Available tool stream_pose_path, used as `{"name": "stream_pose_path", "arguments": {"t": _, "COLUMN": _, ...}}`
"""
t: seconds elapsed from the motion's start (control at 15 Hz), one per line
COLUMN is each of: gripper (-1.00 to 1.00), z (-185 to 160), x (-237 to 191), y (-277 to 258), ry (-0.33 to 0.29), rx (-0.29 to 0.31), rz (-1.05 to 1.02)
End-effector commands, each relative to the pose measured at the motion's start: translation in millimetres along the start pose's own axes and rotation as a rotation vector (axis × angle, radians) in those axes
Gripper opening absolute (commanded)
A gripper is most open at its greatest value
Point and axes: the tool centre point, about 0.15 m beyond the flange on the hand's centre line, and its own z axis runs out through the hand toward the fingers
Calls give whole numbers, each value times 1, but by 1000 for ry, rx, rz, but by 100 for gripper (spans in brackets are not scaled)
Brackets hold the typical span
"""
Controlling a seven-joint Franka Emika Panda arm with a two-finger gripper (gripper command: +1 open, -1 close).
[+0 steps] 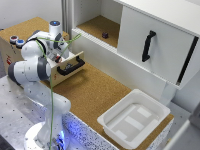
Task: Rotate the pink block towards the right
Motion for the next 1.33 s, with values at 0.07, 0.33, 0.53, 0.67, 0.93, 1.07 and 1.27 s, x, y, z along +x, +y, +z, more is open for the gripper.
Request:
{"name": "stream_pose_path", "arguments": {"t": 0.07, "gripper": 100, "z": -26, "x": 0, "y": -2, "ry": 31, "rx": -14, "rz": 4}}
{"name": "stream_pose_path", "arguments": {"t": 0.33, "gripper": 100, "z": -63, "x": -8, "y": -1, "ry": 37, "rx": 37, "rz": -95}}
{"name": "stream_pose_path", "arguments": {"t": 0.53, "gripper": 100, "z": -91, "x": -9, "y": -12, "ry": 35, "rx": 38, "rz": -246}}
{"name": "stream_pose_path", "arguments": {"t": 0.67, "gripper": 100, "z": -102, "x": -8, "y": -16, "ry": 16, "rx": 19, "rz": -309}}
{"name": "stream_pose_path", "arguments": {"t": 0.93, "gripper": 100, "z": -101, "x": -6, "y": -27, "ry": -73, "rx": 20, "rz": -488}}
{"name": "stream_pose_path", "arguments": {"t": 1.07, "gripper": 100, "z": -101, "x": -7, "y": -29, "ry": -98, "rx": 57, "rz": -537}}
{"name": "stream_pose_path", "arguments": {"t": 1.27, "gripper": 100, "z": -101, "x": -10, "y": -35, "ry": -127, "rx": -7, "rz": -592}}
